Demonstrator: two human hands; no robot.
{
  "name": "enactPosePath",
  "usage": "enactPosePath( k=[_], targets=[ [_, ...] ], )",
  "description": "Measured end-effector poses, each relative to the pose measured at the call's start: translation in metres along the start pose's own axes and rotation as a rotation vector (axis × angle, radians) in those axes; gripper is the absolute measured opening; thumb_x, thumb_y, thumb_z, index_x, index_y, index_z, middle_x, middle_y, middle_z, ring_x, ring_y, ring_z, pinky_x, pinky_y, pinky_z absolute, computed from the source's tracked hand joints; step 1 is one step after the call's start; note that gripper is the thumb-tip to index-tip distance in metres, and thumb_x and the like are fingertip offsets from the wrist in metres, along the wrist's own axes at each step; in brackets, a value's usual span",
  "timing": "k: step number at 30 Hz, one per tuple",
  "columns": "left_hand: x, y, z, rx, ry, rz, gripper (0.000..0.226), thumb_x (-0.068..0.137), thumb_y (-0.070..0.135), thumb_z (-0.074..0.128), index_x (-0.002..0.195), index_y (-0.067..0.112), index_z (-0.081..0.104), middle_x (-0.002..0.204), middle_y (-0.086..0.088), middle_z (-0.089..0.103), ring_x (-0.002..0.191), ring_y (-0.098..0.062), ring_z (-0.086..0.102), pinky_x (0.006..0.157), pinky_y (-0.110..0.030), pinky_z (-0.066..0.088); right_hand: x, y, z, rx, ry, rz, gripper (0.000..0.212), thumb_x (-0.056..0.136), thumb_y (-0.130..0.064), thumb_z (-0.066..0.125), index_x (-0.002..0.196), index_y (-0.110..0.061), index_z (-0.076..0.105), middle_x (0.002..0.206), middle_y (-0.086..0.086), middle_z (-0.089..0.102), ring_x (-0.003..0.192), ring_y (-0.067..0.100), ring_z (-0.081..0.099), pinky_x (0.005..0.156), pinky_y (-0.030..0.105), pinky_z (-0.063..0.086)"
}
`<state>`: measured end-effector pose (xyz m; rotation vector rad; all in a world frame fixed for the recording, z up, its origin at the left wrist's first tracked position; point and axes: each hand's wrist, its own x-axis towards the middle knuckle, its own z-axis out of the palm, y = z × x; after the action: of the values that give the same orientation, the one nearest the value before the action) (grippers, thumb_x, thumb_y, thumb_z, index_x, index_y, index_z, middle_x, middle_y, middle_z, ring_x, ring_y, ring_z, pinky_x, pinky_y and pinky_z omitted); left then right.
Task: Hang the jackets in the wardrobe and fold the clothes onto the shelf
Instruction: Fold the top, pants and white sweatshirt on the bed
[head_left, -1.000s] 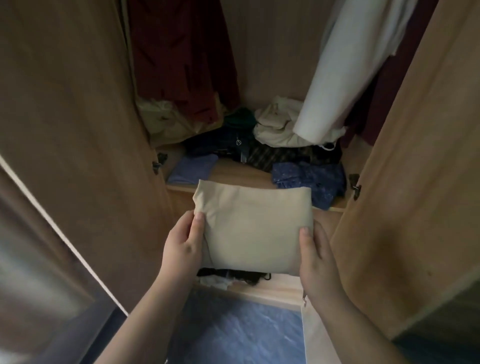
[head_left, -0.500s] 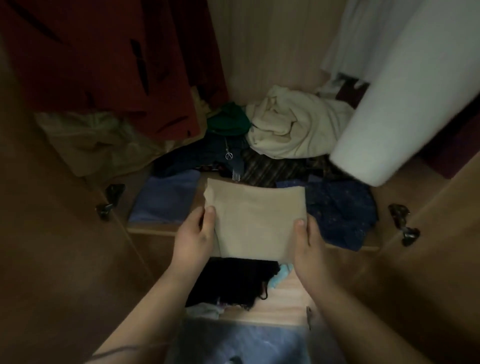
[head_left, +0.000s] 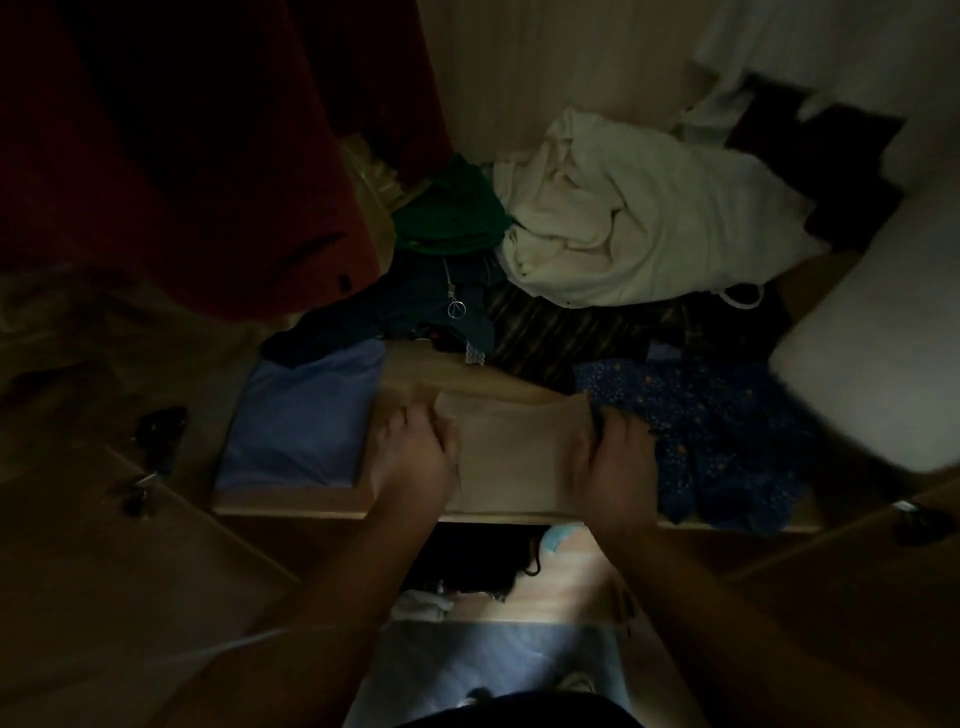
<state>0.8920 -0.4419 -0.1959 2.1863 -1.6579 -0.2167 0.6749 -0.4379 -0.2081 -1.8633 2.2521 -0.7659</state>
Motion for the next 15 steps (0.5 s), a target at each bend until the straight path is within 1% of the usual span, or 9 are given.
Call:
enactPosePath(
  k=[1, 2, 3, 5, 6, 8, 9, 13, 15],
  targets=[
    [-0.002, 0.001, 0.001, 0.013, 0.074, 0.092, 0.036, 0.095, 0.035, 0.049, 0.112, 0.005, 0.062, 0.111, -0.018, 0.063, 0.105, -0.035, 0.058, 0.091, -0.04, 0.043, -0.001, -0.004, -0.005, -0.002, 0.004, -0.094, 0.044, 0.096, -0.028, 0.046, 0.134, -0.006, 0.049, 0.135, 0.015, 0.048, 0.125, 0.032, 0.045, 0.105, 0.045, 0.039],
    [-0.005, 0.003, 0.002, 0.02, 0.126, 0.192, 0.038, 0.091, 0.032, 0.047, 0.113, 0.005, 0.063, 0.114, -0.018, 0.064, 0.108, -0.035, 0.06, 0.096, -0.04, 0.041, -0.003, -0.006, -0.006, 0.006, 0.002, -0.205, 0.047, 0.095, -0.028, 0.044, 0.137, -0.005, 0.047, 0.14, 0.016, 0.045, 0.131, 0.032, 0.041, 0.11, 0.045, 0.036],
    [-0.009, 0.005, 0.007, 0.013, 0.147, 0.299, 0.045, 0.087, 0.031, 0.044, 0.118, 0.004, 0.063, 0.121, -0.018, 0.064, 0.115, -0.035, 0.059, 0.103, -0.04, 0.037, -0.005, -0.009, -0.006, 0.008, -0.008, -0.307, 0.049, 0.095, -0.028, 0.043, 0.138, -0.004, 0.048, 0.144, 0.017, 0.044, 0.137, 0.033, 0.037, 0.113, 0.046, 0.034],
    [-0.015, 0.008, 0.022, 0.019, 0.036, 0.467, 0.056, 0.089, 0.035, 0.041, 0.133, 0.006, 0.058, 0.139, -0.016, 0.057, 0.134, -0.033, 0.048, 0.115, -0.039, 0.025, -0.008, -0.011, 0.005, -0.054, -0.08, -0.462, 0.051, 0.096, -0.032, 0.04, 0.136, -0.002, 0.052, 0.145, 0.019, 0.046, 0.142, 0.035, 0.034, 0.116, 0.05, 0.03],
    [-0.018, 0.009, 0.03, 0.063, -0.039, 0.513, 0.057, 0.092, 0.038, 0.04, 0.139, 0.009, 0.055, 0.145, -0.014, 0.052, 0.139, -0.032, 0.043, 0.117, -0.042, 0.022, -0.01, -0.011, 0.012, -0.125, -0.137, -0.495, 0.053, 0.098, -0.035, 0.037, 0.136, -0.003, 0.053, 0.145, 0.018, 0.048, 0.142, 0.035, 0.035, 0.116, 0.051, 0.028],
    [-0.021, 0.009, 0.042, 0.154, -0.14, 0.532, 0.057, 0.096, 0.044, 0.037, 0.142, 0.015, 0.054, 0.147, -0.011, 0.051, 0.14, -0.031, 0.042, 0.118, -0.045, 0.022, -0.014, -0.008, 0.025, -0.263, -0.261, -0.467, 0.057, 0.1, -0.042, 0.03, 0.143, -0.008, 0.048, 0.147, 0.015, 0.049, 0.14, 0.031, 0.038, 0.118, 0.048, 0.022],
    [-0.02, 0.009, 0.046, 0.179, -0.17, 0.526, 0.056, 0.095, 0.044, 0.038, 0.141, 0.016, 0.055, 0.146, -0.011, 0.053, 0.138, -0.03, 0.045, 0.117, -0.046, 0.023, -0.015, -0.007, 0.03, -0.3, -0.286, -0.447, 0.058, 0.101, -0.042, 0.029, 0.145, -0.009, 0.046, 0.148, 0.014, 0.048, 0.139, 0.031, 0.04, 0.117, 0.047, 0.022],
    [-0.008, 0.01, 0.048, 0.186, -0.209, 0.516, 0.055, 0.093, 0.043, 0.04, 0.14, 0.019, 0.057, 0.142, -0.01, 0.057, 0.134, -0.03, 0.049, 0.115, -0.047, 0.028, -0.007, -0.011, 0.037, -0.292, -0.281, -0.384, 0.056, 0.097, -0.038, 0.035, 0.143, -0.01, 0.05, 0.144, 0.014, 0.052, 0.132, 0.032, 0.049, 0.114, 0.046, 0.026],
    [-0.004, 0.01, 0.048, 0.161, -0.226, 0.514, 0.054, 0.091, 0.041, 0.041, 0.138, 0.02, 0.058, 0.141, -0.009, 0.058, 0.133, -0.031, 0.05, 0.115, -0.049, 0.033, -0.003, -0.013, 0.037, -0.286, -0.29, -0.365, 0.056, 0.097, -0.039, 0.035, 0.143, -0.011, 0.049, 0.144, 0.013, 0.052, 0.133, 0.03, 0.049, 0.114, 0.046, 0.028]
  ],
)
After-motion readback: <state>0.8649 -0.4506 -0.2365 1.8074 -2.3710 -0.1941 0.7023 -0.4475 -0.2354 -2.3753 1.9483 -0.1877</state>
